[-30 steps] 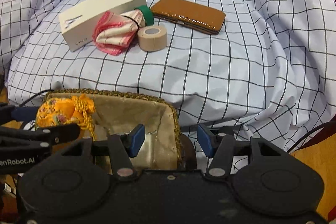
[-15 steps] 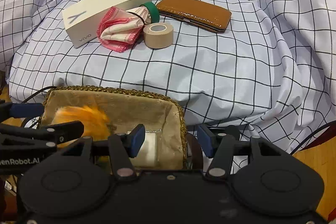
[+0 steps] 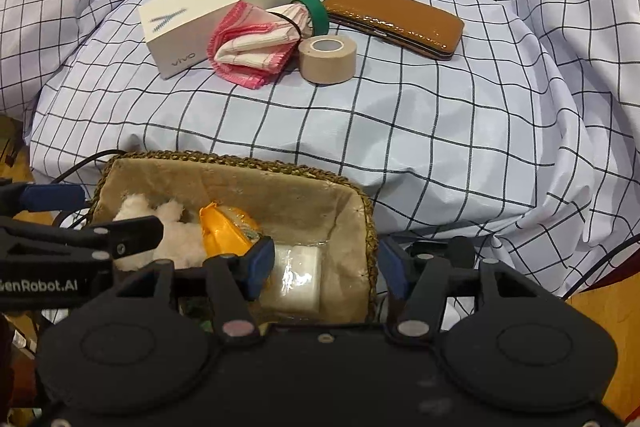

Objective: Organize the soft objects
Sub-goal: 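Lower the pouch into the basket and open the left gripper, then withdraw both open grippers from the basket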

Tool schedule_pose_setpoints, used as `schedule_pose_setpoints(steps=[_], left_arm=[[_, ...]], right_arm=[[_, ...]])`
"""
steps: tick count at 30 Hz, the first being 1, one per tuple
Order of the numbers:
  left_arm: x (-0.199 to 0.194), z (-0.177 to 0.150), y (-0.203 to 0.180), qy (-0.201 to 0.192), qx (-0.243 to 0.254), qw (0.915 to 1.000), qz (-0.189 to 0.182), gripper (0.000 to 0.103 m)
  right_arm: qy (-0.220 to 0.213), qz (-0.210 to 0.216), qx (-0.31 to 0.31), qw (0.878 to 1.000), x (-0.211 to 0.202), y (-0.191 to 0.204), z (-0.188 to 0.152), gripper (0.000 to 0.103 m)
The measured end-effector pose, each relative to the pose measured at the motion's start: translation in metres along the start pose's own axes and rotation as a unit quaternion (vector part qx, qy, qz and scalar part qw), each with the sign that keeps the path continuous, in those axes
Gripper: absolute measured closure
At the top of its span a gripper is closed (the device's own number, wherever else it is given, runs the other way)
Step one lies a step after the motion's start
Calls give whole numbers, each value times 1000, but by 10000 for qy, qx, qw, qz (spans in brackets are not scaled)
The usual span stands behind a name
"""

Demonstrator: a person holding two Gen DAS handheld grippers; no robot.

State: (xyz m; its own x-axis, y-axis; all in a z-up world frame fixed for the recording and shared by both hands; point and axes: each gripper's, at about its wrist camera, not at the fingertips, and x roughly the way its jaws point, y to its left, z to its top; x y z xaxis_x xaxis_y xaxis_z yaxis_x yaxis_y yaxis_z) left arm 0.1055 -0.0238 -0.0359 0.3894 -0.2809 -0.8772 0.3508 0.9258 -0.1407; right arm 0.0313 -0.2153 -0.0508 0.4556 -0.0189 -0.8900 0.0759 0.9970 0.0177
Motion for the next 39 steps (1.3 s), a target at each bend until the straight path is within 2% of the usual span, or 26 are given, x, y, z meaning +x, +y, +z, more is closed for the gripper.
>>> schedule_pose_setpoints(steps=[14, 29, 39], left_arm=[[1, -1, 0, 20, -8, 10000, 16, 16], [0, -1, 8, 18, -125, 9999, 103, 16], [-2, 0, 7, -11, -113, 9999, 54, 16]], right_arm=[[-71, 113, -111, 9998, -4, -1, -1, 33], [-167, 205, -188, 9995, -8, -3, -2, 25], [-365, 273, -115, 9989, -15, -10, -1, 24]])
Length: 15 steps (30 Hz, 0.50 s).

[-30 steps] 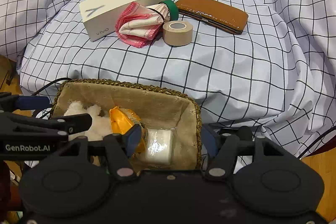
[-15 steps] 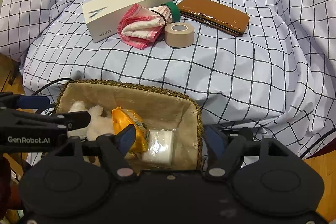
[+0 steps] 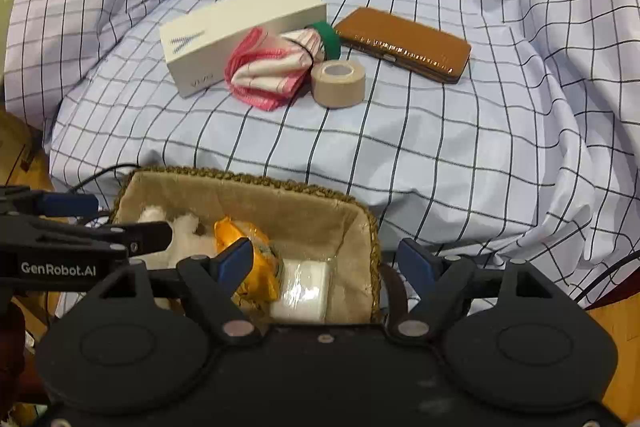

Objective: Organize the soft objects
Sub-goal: 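Withdraw both open grippers from the basket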

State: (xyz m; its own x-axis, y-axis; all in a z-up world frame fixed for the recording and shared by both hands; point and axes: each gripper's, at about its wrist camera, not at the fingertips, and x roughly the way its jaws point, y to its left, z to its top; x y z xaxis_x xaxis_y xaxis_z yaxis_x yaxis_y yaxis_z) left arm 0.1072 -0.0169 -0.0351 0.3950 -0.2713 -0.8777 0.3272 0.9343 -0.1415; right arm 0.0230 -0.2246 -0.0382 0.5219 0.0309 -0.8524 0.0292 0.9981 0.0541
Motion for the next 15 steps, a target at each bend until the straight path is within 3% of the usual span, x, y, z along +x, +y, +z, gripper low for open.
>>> schedule_pose_setpoints(steps=[15], left_arm=[[-2, -1, -4, -31, 116, 9999, -89, 16]], right_arm=[[-567, 34, 172, 9982, -28, -33, -11, 23]])
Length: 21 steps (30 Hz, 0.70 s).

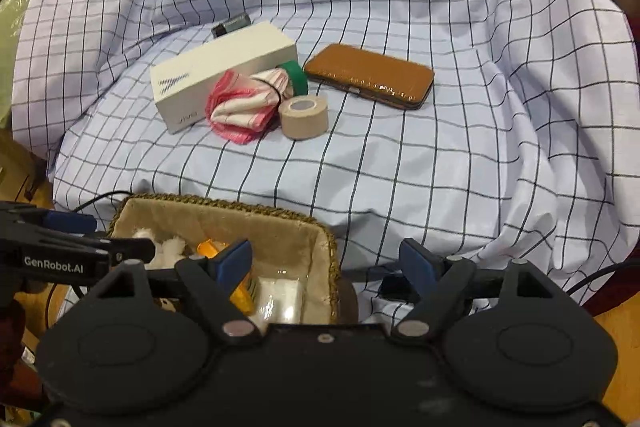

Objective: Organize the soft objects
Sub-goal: 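Withdraw both open grippers from the basket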

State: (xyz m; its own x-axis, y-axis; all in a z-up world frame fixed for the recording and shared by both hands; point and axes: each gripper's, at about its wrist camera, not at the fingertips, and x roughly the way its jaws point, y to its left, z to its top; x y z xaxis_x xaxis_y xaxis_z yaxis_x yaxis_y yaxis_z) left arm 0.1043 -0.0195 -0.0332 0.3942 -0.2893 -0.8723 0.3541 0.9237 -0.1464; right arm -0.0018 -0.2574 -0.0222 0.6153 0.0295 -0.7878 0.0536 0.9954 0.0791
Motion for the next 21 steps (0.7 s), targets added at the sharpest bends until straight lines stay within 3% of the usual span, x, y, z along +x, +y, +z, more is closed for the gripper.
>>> schedule_pose_setpoints(steps=[11, 15, 21], left_arm=[[-4, 3, 3, -134, 57, 9999, 0, 16], [-7, 9, 4, -241, 49, 9997, 31, 16], [-12, 23, 9, -439, -5, 9990, -3, 16]], right_arm=[[-298, -77, -22, 9995, -5, 1, 6, 10], [-405, -83, 46, 9991, -5, 0, 10, 2], [-810, -189, 176, 9964, -10, -3, 25, 0]])
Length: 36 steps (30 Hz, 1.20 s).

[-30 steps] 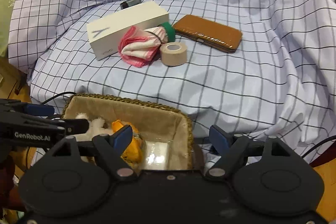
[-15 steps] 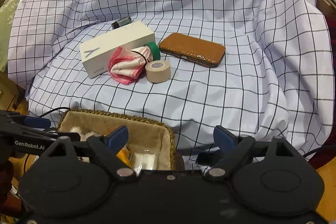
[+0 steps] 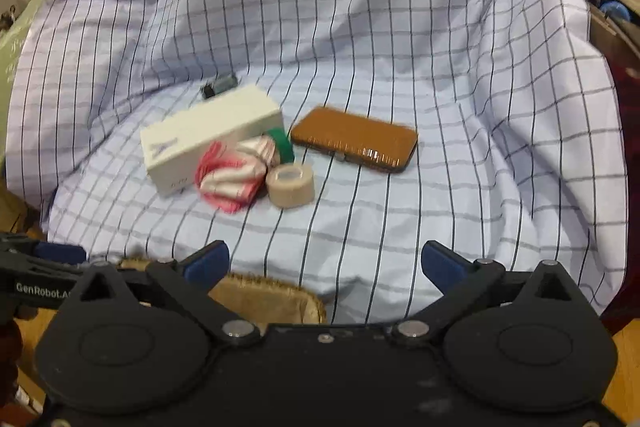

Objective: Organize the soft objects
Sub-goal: 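Withdraw both open grippers from the basket, then reach the left gripper to the dark tube while right approaches the beige tape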

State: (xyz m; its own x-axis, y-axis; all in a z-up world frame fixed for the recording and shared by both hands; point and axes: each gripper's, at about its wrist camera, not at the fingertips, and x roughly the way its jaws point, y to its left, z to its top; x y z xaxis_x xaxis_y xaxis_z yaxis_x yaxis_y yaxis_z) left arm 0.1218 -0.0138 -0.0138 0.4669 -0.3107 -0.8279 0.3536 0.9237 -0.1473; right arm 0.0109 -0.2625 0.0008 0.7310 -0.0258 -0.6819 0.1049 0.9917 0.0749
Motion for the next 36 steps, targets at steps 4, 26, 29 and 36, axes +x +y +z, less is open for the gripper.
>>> schedule_pose_setpoints(steps=[4, 26, 29, 36], left_arm=[[-1, 12, 4, -117, -11, 9999, 26, 16], [7, 47, 24, -409, -411, 9983, -109, 4], [12, 44, 20, -292, -371, 9988, -159, 5], [14, 46, 13, -336, -267, 9990, -85, 8]], right_arm=[[-278, -48, 116, 9995, -3, -1, 13, 0], [60, -931, 218, 9954, 24, -26, 22, 12], [647, -852, 262, 9939, 40, -29, 0, 24], [919, -741, 440, 9920, 45, -24, -23, 25]])
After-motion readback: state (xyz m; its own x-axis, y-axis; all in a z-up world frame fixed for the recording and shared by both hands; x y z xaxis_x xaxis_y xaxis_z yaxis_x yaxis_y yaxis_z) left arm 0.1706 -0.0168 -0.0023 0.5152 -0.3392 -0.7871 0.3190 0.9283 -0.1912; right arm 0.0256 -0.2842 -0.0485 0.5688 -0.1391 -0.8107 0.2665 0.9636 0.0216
